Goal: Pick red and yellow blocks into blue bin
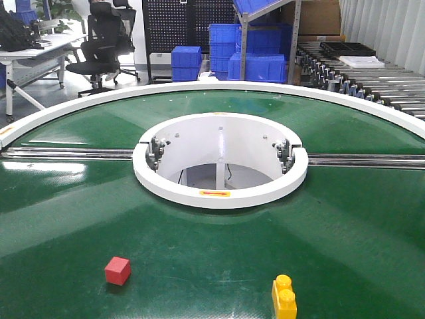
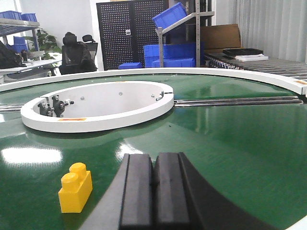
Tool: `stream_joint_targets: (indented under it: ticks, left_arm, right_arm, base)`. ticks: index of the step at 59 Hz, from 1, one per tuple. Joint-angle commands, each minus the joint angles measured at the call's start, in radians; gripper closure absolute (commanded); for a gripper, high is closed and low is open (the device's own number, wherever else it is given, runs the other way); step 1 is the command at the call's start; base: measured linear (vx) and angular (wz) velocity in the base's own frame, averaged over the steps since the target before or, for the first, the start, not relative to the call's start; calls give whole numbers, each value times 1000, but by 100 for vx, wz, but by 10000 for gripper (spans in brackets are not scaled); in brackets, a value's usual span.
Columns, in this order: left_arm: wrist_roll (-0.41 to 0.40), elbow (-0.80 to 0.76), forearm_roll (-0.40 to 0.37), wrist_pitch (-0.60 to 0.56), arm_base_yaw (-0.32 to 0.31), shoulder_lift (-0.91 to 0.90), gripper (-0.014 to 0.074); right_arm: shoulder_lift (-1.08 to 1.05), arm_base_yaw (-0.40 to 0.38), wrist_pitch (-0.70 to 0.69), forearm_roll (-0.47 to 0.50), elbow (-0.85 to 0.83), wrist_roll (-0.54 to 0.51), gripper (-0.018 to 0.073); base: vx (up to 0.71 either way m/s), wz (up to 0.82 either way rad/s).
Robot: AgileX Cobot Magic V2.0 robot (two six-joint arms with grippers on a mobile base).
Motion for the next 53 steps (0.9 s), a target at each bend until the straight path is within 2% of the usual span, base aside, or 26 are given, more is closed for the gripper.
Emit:
stream_joint_targets:
  ticks: [1, 38, 45, 48, 53]
  left_arm:
    - [-5, -17, -1, -84, -6, -17, 594]
    - [-5, -17, -1, -85, -6, -17, 594]
    - [-10, -19, -2, -173, -6, -17, 594]
    - [-11, -37, -5, -189, -6, -17, 594]
    - [-11, -101, -9, -184, -6, -17, 594]
  right_arm:
    - [-11, -5, -87, -3, 6, -12, 569]
    - [-11, -5, -95, -3, 6, -12, 569]
    - [-11, -5, -169, -7, 6, -40, 569]
    - [-11, -5, -210, -7, -8, -43, 569]
    - [-11, -4, -199, -7, -79, -41, 569]
  base:
    - [0, 0]
    - [0, 0]
    - [0, 0]
    - [0, 0]
    - [0, 0]
